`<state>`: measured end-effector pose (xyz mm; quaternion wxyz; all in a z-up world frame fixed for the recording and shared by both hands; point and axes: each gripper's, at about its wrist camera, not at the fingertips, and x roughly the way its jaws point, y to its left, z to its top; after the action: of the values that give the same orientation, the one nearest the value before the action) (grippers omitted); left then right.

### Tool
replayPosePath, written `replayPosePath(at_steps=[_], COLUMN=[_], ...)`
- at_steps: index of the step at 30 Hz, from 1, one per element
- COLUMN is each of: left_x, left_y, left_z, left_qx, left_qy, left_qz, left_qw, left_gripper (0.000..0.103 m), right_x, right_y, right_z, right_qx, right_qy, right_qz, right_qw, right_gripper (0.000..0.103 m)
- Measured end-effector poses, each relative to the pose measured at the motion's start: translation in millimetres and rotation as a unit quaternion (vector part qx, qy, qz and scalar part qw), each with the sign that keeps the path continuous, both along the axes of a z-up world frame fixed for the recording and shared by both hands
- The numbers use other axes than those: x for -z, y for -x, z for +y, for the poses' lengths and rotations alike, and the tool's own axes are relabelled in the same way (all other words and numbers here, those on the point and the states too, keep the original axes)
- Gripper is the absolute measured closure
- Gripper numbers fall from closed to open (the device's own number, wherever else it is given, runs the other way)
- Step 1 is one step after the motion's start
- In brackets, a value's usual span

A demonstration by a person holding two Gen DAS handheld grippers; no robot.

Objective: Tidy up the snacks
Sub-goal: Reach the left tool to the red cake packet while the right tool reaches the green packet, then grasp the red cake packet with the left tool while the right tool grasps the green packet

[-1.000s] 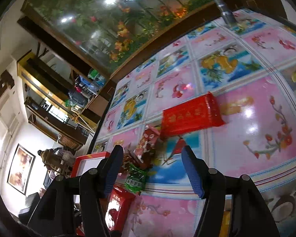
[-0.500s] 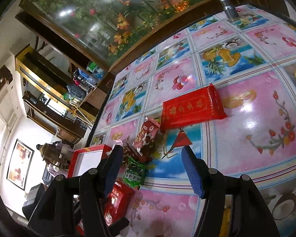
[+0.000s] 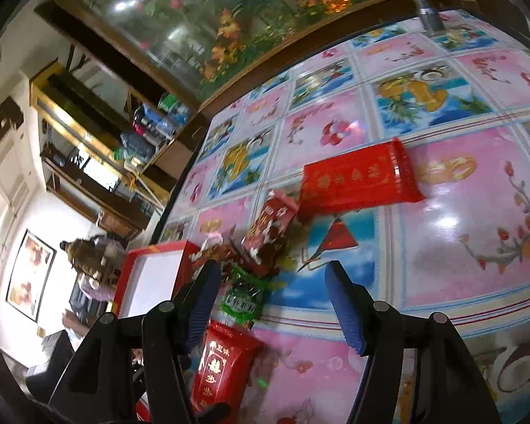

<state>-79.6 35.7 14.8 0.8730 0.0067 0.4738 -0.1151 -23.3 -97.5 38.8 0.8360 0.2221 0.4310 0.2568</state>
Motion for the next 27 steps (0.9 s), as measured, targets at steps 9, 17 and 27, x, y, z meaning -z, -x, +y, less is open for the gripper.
replayPosePath(at_steps=[9,17,27], left_x=[0,-2,-2], left_y=[2,26,71], left_z=[4,8,2], left_qx=[-0.007,0.004,0.022], left_qy=[-0.01,0.029,0.018], left_qz=[-0.023,-0.018,-0.028], left_qw=[0.9997,0.9994,0.9992], left_gripper=[0.055,0.055,0.055], right_x=[3,13,15], right_y=[2,-4,-2], right_z=[30,53,88], right_qx=[-0.05,-0.061,-0.066], right_qy=[0.016,0.051,0.136], right_qz=[0.007,0.032,0.006], right_qw=[0.999,0.996,0.989], right_gripper=[0.04,0.04,0.046])
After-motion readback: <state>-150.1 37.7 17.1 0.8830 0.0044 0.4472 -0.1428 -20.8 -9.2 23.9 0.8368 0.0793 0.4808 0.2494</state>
